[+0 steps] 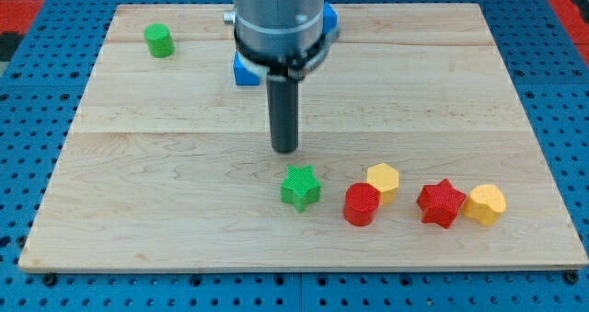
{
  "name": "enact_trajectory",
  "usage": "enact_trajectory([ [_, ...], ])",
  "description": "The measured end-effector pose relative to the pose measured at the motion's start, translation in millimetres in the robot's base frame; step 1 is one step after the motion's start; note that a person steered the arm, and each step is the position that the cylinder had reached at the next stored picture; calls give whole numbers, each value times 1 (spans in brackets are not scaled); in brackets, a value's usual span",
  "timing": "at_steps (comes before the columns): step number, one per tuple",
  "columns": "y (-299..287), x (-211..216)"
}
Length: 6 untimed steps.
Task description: Move your arm above the heart
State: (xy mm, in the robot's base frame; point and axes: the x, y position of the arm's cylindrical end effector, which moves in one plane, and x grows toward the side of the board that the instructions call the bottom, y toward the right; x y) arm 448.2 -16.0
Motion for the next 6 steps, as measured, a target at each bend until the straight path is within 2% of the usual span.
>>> enact_trajectory([
  [1, 44, -20],
  [2, 125, -20],
  [4, 208, -10],
  [5, 222, -7],
  [6, 224, 18],
])
